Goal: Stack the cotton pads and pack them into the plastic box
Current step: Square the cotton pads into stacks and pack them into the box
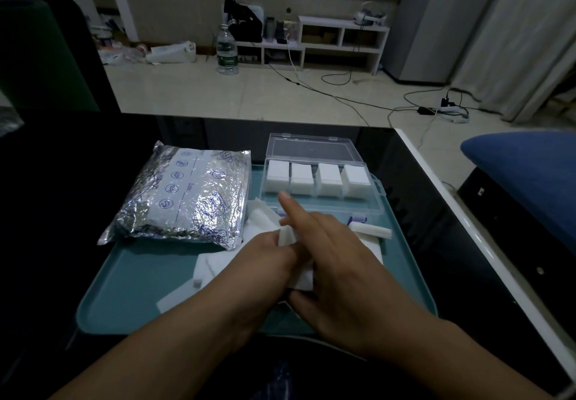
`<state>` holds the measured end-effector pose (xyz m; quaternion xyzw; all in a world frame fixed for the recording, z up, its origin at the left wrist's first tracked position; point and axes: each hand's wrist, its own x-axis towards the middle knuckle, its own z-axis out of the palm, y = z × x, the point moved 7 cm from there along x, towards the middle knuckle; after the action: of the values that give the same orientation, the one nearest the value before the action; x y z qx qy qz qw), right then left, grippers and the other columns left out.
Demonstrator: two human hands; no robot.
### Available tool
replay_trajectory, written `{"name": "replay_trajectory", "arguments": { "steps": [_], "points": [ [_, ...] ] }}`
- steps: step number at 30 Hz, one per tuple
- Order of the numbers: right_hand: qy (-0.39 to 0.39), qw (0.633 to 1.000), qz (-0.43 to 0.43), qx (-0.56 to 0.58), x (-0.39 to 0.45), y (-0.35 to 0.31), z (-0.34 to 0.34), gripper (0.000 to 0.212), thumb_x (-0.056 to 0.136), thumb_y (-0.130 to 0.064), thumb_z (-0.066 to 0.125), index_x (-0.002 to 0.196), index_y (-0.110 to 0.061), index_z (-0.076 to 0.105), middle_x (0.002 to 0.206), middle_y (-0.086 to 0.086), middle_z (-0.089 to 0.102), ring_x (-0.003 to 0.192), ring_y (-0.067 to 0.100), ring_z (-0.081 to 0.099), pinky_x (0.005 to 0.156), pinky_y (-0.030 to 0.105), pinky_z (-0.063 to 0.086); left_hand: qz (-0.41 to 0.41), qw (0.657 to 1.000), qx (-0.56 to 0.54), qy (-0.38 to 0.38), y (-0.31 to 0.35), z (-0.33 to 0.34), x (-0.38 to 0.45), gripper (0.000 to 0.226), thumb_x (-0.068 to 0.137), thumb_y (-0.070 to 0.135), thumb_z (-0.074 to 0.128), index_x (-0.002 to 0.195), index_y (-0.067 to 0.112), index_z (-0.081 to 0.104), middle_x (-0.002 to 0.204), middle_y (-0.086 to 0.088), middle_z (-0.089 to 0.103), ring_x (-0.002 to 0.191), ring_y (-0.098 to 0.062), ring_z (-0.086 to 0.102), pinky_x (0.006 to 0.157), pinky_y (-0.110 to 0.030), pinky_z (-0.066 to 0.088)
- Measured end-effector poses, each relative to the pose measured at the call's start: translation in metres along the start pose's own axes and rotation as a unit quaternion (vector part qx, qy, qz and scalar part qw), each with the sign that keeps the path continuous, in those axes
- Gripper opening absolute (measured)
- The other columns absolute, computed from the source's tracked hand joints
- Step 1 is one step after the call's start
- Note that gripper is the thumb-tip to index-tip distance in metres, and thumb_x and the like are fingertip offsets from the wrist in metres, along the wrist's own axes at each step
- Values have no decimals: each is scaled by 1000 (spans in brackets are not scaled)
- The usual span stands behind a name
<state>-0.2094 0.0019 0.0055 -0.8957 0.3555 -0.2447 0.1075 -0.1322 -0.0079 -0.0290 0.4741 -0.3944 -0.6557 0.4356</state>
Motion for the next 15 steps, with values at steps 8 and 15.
{"name": "replay_trajectory", "arguments": {
  "steps": [8, 15],
  "points": [
    [74, 978, 170, 97, -2, 52, -60, 75, 79, -47, 62, 146, -39, 28, 122, -19, 54, 113, -7, 50, 96, 19, 45, -30, 987, -114, 114, 6, -25, 3, 14, 99, 26, 54, 104, 16, 62, 67, -10, 67, 47, -20, 51, 48, -26, 49],
    [-9, 973, 229, -41, -17, 78, -43, 40, 83, -49, 61, 117, -28, 64, 101, -12, 58, 93, 3, 54, 86, 24, 45, -56, 978, -178, 97, 7, -26, 3, 48, 100, 50, 38, 104, 9, 63, 71, -14, 64, 48, -22, 57, 40, -24, 46]
  ]
}}
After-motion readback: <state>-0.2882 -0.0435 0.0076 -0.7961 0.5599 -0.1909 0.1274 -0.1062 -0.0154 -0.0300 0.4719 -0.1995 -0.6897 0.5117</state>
